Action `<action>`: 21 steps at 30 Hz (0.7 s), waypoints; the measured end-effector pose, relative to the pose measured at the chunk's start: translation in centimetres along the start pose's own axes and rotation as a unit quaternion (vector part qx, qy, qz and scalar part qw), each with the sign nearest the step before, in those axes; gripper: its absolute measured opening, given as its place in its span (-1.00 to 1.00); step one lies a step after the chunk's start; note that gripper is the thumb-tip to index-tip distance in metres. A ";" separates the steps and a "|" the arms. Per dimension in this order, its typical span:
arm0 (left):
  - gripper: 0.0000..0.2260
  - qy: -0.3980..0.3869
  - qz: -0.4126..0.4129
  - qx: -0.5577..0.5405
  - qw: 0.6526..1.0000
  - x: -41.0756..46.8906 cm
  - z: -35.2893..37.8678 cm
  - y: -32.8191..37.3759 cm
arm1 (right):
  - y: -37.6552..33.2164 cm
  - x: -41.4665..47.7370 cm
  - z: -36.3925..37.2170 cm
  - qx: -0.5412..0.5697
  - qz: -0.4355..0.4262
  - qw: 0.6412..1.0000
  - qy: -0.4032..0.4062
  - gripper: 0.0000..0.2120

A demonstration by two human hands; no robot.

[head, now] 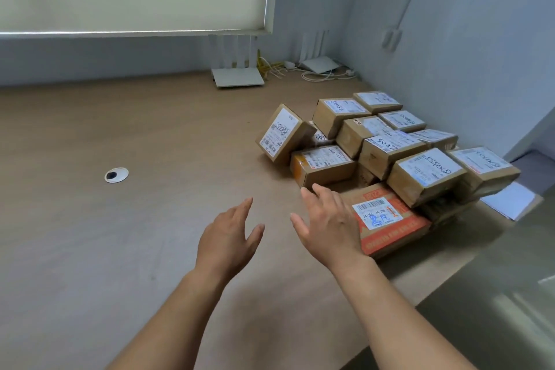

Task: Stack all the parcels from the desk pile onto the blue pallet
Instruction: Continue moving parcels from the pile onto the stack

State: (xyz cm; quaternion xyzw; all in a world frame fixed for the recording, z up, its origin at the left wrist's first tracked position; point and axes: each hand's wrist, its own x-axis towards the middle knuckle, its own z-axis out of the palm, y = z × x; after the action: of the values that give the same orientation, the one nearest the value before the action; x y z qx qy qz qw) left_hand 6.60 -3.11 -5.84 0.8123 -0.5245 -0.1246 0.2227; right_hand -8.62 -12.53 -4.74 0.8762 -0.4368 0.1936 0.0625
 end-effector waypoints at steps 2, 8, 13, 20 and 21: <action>-0.50 -0.012 -0.009 0.005 1.000 2.0 0.2 0.1 | 1.1 1.6 0.7 0.008 0.000 1.000 -0.004 -0.52; -0.53 -0.035 -0.040 0.015 0.998 6.3 1.3 -0.6 | 3.9 4.6 3.1 0.003 -0.005 0.999 -0.054 -0.52; -0.54 -0.040 -0.098 -0.022 0.994 9.8 2.7 -1.2 | 6.4 8.9 5.0 0.017 -0.014 0.997 -0.079 -0.57; -0.54 -0.059 -0.169 -0.104 0.978 17.0 4.6 -0.2 | 9.7 16.5 7.7 0.020 0.004 0.992 -0.128 -0.52; -0.54 -0.063 -0.180 -0.129 0.973 18.2 5.0 0.0 | 9.9 17.7 8.0 0.026 0.005 0.991 -0.129 -0.50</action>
State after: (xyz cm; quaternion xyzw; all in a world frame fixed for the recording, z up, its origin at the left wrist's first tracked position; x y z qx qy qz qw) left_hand 12.06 -20.74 -9.62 0.8484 -0.3618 -0.2800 0.2661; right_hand -4.54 -33.96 -5.69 0.8932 -0.4401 0.0905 -0.0184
